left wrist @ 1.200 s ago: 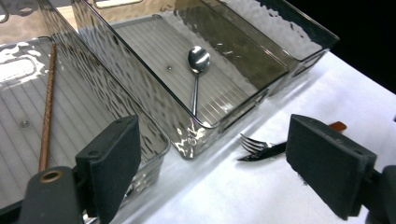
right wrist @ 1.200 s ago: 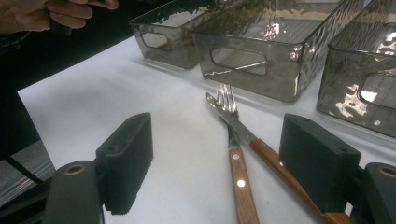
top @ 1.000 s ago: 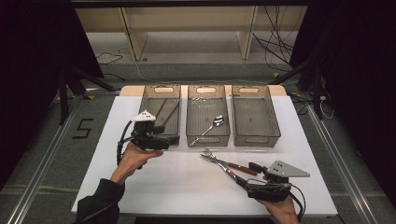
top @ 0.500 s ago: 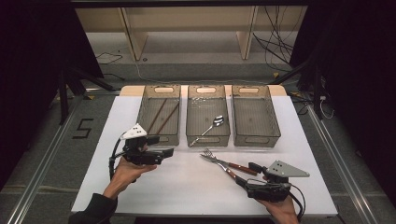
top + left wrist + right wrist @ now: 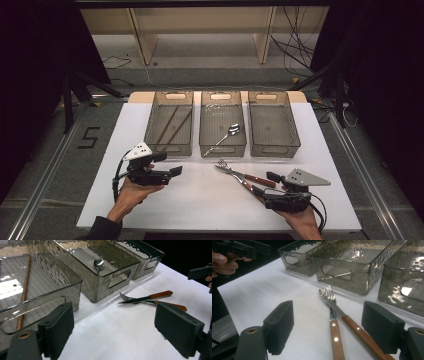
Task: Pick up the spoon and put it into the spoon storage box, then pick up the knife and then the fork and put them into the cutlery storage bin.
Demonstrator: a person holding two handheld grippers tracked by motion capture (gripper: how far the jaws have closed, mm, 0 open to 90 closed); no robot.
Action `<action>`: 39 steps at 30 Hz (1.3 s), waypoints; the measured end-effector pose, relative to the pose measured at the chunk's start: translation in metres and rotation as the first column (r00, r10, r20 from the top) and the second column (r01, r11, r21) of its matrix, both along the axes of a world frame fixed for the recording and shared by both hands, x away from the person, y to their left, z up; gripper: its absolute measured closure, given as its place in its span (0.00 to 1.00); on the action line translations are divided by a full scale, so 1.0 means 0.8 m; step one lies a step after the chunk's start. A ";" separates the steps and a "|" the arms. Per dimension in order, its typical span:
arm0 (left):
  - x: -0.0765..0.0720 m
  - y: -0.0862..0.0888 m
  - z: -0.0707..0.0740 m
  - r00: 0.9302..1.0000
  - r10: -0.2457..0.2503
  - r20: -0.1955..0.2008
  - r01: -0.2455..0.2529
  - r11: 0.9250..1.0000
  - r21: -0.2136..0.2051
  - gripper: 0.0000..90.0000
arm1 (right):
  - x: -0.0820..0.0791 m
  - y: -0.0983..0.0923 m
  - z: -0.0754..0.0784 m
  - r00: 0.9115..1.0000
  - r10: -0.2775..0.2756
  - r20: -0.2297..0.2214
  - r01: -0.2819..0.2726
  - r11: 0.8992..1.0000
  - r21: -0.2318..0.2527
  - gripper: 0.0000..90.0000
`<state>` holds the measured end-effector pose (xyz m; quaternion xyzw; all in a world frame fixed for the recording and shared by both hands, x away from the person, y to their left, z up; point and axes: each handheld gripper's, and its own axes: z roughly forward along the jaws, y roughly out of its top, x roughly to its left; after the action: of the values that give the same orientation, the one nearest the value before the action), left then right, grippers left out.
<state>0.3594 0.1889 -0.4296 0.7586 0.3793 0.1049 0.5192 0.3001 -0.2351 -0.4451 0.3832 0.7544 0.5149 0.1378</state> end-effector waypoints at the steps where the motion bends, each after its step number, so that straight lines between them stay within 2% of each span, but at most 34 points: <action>1: -0.001 0.000 0.000 1.000 0.000 0.005 0.000 1.000 0.004 0.17 | 0.002 0.000 0.001 1.000 0.003 0.001 -0.003 1.000 -0.008 0.30; 13: -0.011 0.005 -0.004 1.000 0.006 0.022 -0.006 1.000 0.017 0.17 | 0.021 0.000 0.011 1.000 0.005 -0.018 -0.006 0.996 -0.091 0.29; 23: -0.018 0.011 -0.007 1.000 0.015 0.023 -0.016 1.000 0.011 0.17 | 0.054 0.010 0.020 0.998 0.047 -0.048 -0.054 0.983 -0.177 0.29; 26: -0.020 0.012 -0.009 0.999 0.016 0.031 -0.016 1.000 0.015 0.17 | 0.063 0.012 0.023 0.996 0.062 -0.063 -0.074 0.973 -0.219 0.29; 29: -0.024 0.015 -0.009 0.999 0.021 0.035 -0.021 1.000 0.005 0.17 | 0.073 0.013 0.025 0.992 0.076 -0.096 -0.098 0.961 -0.257 0.29; 34: -0.028 0.017 -0.014 0.999 0.023 0.031 -0.023 1.000 -0.003 0.17 | 0.088 0.017 0.022 0.985 0.086 -0.147 -0.130 0.936 -0.326 0.32; 37: -0.030 0.016 -0.016 0.999 0.021 0.029 -0.021 1.000 0.003 0.17 | 0.097 0.022 0.017 0.975 0.103 -0.195 -0.171 0.912 -0.373 0.34; 39: -0.031 0.017 -0.016 0.999 0.020 0.028 -0.020 1.000 -0.003 0.17 | 0.101 0.026 0.013 0.965 0.118 -0.236 -0.207 0.893 -0.399 0.35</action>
<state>0.3343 0.2022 -0.4423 0.7527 0.3794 0.1204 0.5244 0.3813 -0.2145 -0.4345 0.3306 0.8871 0.3078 0.0947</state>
